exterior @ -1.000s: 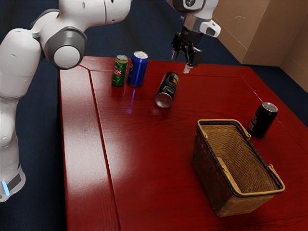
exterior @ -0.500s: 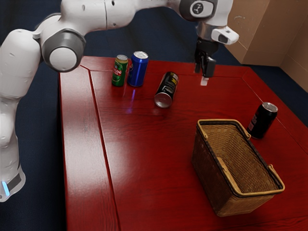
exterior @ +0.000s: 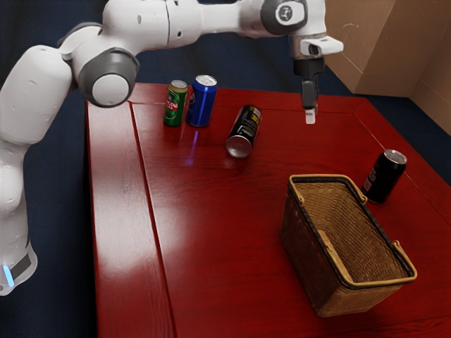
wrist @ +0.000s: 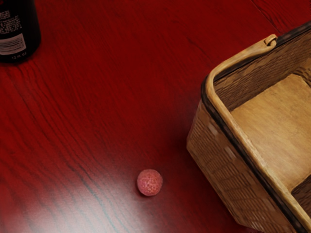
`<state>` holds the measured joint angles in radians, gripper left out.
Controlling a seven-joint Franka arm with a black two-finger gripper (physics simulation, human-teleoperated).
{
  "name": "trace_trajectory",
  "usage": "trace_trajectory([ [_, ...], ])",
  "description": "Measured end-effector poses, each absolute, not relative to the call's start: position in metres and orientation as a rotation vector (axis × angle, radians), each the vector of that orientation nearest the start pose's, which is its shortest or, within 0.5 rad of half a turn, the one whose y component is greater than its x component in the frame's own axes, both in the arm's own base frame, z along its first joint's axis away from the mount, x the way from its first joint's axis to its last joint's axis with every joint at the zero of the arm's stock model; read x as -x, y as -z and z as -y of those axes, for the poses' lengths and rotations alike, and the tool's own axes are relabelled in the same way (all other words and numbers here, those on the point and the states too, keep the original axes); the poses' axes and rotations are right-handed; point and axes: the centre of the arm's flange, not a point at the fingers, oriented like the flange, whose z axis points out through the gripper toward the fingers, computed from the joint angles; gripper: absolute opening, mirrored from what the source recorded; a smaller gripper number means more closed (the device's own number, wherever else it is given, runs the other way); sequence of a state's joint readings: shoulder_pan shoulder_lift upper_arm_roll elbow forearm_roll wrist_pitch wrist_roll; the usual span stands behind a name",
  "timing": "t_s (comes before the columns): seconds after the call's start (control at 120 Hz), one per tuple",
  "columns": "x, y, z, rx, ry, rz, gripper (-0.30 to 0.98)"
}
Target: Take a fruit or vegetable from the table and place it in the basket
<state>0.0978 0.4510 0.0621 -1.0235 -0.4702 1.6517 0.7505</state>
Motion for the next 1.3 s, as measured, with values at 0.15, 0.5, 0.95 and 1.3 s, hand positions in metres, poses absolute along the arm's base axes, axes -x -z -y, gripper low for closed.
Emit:
trace_trajectory([
  [0.15,-0.703,-0.606,-0.048,3.157,0.663,-1.194,0.68],
  [0.5,-0.719,-0.568,-0.052,3.010,0.691,-1.456,0.68],
  [0.95,-0.737,-0.525,-0.005,2.830,0.859,-1.821,0.68],
  [1.3,-0.730,-0.530,-0.013,2.637,1.053,-2.096,0.68],
])
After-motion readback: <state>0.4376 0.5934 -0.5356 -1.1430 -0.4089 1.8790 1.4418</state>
